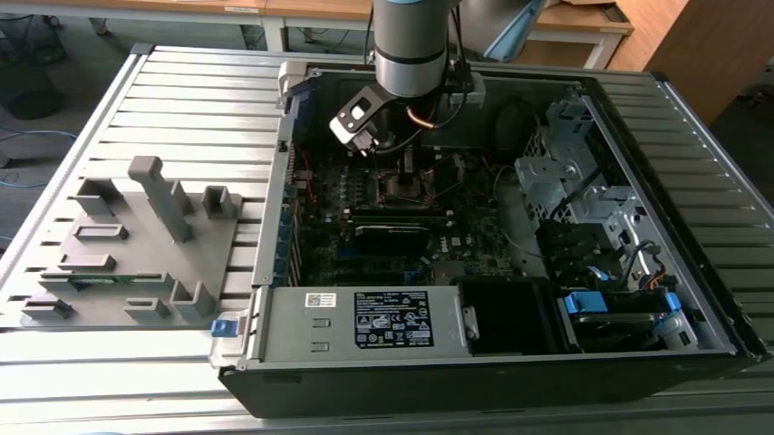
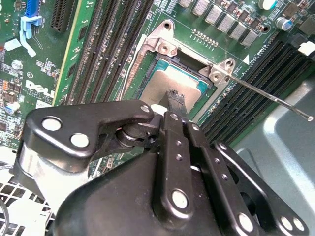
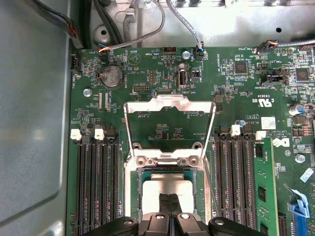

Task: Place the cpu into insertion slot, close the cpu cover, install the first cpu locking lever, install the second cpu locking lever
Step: 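Place the cpu into insertion slot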

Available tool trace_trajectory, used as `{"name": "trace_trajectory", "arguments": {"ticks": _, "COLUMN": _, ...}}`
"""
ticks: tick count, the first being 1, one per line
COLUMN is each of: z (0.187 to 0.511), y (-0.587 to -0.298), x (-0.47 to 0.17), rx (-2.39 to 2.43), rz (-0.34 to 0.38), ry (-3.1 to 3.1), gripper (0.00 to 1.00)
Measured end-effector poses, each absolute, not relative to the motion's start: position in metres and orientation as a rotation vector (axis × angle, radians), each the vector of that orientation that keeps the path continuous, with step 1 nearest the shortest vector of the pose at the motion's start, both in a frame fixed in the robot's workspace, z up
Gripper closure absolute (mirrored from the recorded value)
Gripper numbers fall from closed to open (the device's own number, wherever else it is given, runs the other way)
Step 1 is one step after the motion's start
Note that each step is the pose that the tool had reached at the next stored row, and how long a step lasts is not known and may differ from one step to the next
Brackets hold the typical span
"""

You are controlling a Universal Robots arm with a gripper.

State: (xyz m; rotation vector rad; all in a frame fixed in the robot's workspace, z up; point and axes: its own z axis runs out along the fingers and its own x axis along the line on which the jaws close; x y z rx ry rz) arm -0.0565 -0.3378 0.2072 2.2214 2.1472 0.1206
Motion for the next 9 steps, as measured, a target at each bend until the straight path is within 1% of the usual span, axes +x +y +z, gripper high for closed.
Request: {"name": "trace_trajectory", "arguments": {"ticks": 9, "z": 0.2081, "y": -0.3379, "x": -0.0566, "rx": 2.221, "rz": 0.120, "ry": 2.147, "gripper": 0.89}}
